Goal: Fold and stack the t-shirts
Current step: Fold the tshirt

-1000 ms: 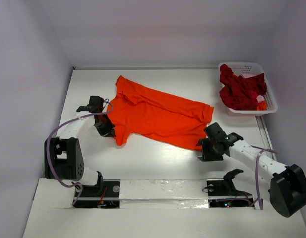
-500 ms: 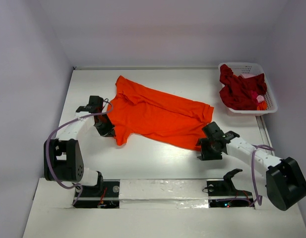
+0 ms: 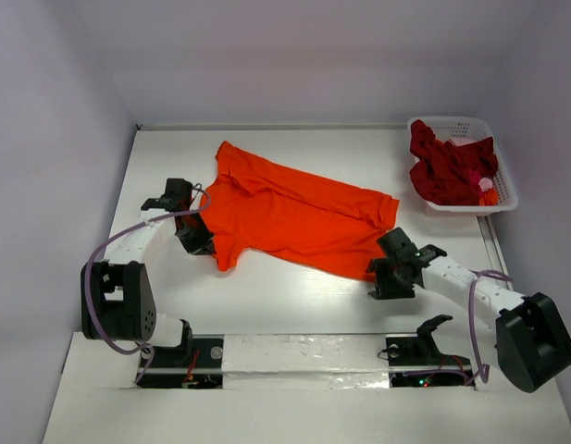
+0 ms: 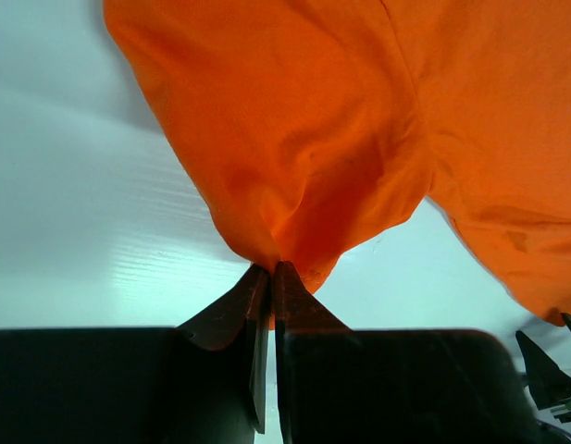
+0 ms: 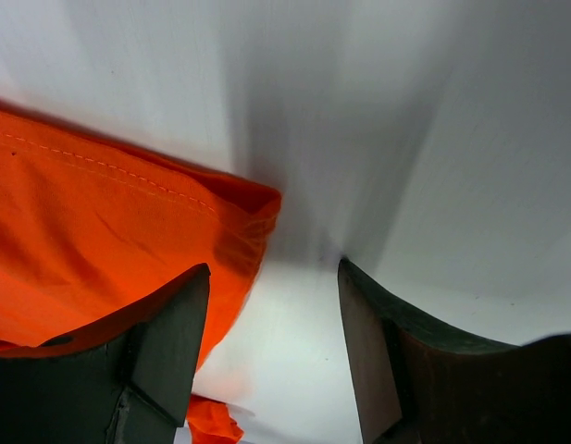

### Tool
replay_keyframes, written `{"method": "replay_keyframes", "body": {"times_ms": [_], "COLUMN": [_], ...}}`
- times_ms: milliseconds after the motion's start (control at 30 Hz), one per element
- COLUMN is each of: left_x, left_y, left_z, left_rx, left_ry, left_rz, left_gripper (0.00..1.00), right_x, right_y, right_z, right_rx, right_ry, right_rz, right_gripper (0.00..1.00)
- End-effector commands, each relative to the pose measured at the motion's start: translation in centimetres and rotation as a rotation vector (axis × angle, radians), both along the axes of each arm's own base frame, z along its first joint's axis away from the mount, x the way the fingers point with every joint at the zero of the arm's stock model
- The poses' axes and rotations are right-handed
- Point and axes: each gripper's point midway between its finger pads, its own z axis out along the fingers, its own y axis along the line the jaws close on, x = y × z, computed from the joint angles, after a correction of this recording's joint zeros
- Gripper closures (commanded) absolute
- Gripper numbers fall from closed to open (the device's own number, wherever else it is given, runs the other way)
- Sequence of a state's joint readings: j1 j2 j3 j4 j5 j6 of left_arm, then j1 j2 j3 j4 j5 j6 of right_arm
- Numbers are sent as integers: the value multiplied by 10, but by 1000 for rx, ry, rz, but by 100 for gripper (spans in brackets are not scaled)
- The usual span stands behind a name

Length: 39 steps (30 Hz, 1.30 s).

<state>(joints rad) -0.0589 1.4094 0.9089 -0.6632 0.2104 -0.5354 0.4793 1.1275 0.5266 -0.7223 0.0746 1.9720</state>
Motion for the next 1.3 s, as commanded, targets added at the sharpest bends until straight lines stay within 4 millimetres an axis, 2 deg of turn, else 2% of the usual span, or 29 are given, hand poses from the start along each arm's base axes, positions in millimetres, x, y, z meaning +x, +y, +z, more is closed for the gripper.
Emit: {"method": "replay_keyframes", "body": {"times_ms": [0,233,500,767,1100,1200,1267], "left_x": [-8,-7,-8,-9,-9,-9,-9], "left_y": [-2,-1,-2,-3,-5,-5,-5], "left_z": [4,6,6,9,11,10,10], "left_rx": [-8,-7,-9,-14,-28,-29,-29], "left_ry": [-2,-5,-1,-3,-6,-6,-5], "left_rz": [-13,-11,-8,-8,-7,-8,-8], "left_gripper": [100,100,100,100,100,100,100], "right_x": [8,9,17,19,20,20,20], "right_y": [0,6,7,8,7,7,8], "right_z": [-4,-17,-14,-17,-17,-18,-17], "right_rx": [8,17,8,-8,-23,-26,-23], "right_ry": [-8,16,-8,23,35,41,41], "right_rz": [-83,-56,-47,-34,-34,-29,-28], "right_gripper": [37,39,40,48,49,52,59]}}
